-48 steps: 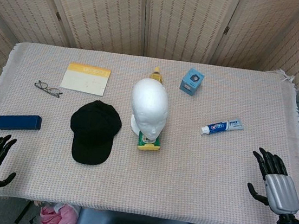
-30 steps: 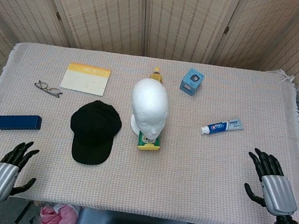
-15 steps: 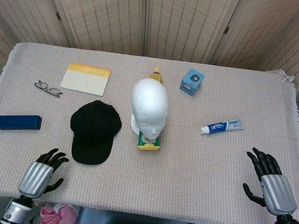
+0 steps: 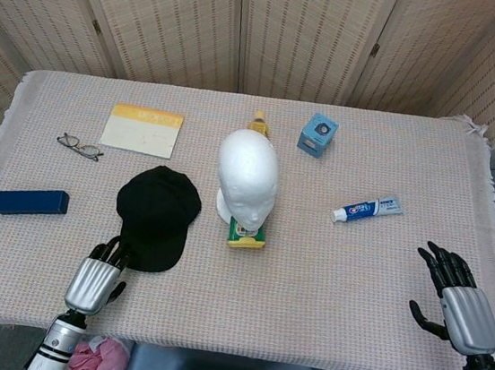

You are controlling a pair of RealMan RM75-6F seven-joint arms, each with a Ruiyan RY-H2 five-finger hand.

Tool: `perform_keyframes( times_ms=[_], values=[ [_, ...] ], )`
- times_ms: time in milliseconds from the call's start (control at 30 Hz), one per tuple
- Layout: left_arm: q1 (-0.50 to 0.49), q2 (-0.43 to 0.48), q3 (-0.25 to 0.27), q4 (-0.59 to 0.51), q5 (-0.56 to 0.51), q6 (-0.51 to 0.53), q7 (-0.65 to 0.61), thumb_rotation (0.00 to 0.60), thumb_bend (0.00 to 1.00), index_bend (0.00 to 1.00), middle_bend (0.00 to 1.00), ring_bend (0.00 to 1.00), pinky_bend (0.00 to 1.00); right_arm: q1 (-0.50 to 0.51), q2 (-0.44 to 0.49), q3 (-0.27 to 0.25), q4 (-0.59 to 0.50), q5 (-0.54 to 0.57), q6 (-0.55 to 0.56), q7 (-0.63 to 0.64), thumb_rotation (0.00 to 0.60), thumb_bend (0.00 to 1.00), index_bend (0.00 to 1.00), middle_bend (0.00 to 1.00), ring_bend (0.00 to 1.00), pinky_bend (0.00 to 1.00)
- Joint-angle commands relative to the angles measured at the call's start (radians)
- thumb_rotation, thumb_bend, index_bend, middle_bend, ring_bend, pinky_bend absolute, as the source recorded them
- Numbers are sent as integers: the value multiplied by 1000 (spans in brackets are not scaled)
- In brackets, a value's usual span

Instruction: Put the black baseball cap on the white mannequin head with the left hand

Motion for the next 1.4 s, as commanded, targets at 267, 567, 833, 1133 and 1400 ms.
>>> perform_keyframes(
  times_ms=[267, 567, 833, 1133, 1400],
  values=[
    [-23, -76, -6, 78, -2, 19, 11, 600, 283, 338, 289, 180, 317, -3, 5, -1, -3, -2, 5, 5, 600, 297, 0, 0, 0, 0],
    [-46, -110, -16, 129, -18, 12, -16, 600, 283, 343, 294, 186, 317, -2, 7, 1, -3, 6, 0, 5, 600, 297, 0, 0, 0, 0],
    [-73, -135, -36, 169, -37, 4, -35, 600, 283, 347, 301, 191, 318, -1, 6, 8, 5, 12, 4, 14, 600, 297, 0, 0, 0, 0],
    [-94, -172, -37, 218, -57, -10, -56, 600, 283, 348, 302, 192, 317, -8, 16, 12, 7, 12, 19, 32, 600, 297, 0, 0, 0, 0],
    [-105, -196, -34, 260, -56, 2, -76, 600, 283, 358, 315, 200, 318, -15, 23, 9, 3, 4, 31, 35, 600, 297, 0, 0, 0, 0]
  ],
)
